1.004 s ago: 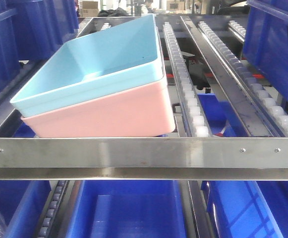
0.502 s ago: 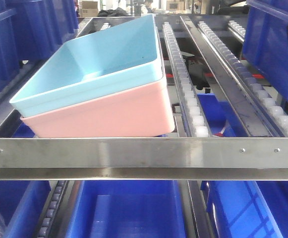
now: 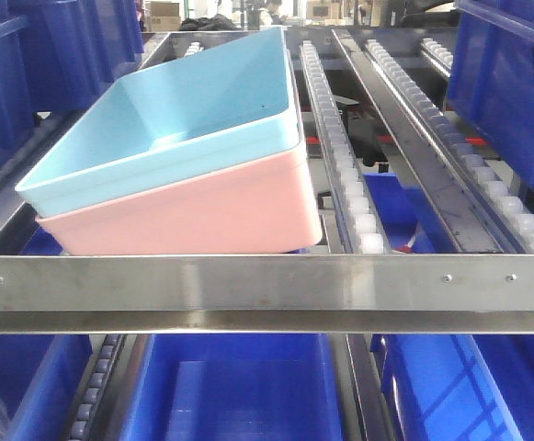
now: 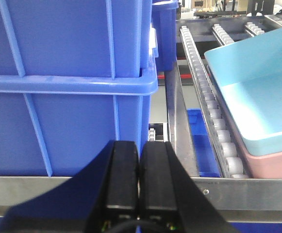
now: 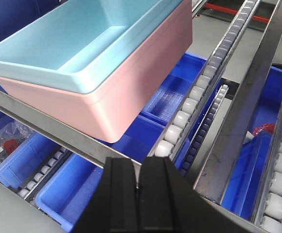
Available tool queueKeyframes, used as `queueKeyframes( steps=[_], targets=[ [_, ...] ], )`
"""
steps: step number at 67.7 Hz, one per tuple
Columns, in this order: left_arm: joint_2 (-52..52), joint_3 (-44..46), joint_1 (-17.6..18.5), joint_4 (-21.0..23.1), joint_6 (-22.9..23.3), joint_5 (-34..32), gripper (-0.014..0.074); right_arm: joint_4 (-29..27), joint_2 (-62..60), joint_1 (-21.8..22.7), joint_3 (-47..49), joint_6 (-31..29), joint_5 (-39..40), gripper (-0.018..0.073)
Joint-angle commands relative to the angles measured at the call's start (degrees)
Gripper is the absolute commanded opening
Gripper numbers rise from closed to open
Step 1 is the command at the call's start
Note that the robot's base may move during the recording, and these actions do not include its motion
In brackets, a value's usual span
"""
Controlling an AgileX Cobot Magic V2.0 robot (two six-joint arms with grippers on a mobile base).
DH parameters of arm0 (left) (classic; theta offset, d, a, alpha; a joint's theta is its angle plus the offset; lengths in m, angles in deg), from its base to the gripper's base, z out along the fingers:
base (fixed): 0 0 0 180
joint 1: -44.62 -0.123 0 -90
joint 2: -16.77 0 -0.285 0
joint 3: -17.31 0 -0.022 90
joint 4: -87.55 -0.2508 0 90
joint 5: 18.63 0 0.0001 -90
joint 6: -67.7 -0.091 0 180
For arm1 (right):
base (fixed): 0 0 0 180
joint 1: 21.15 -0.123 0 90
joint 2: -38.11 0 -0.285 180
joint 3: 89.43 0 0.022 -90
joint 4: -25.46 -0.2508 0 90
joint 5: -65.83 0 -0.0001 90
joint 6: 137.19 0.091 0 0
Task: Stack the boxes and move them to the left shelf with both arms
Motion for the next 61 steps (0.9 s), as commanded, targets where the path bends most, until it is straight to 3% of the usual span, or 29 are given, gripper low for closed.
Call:
queueKeyframes(
  steps=[1,50,61],
  targets=[
    [0.9,-1.8,0.0,-0.1,0.0,-5.1,-0.0008,0.8,-0.4,0.2,1.7,-0.6,4.3,0.0036],
    [0.9,-1.8,0.0,-0.1,0.0,-5.1,-0.0008,1.1,-0.4,0.1,1.7,-0.6,3.8,0.0036],
    [0.9,-1.8,0.0,-0.1,0.0,-5.1,-0.0008,-3.2,-1.9,1.5,1.7,-2.8,0.8,0.0036]
  ],
)
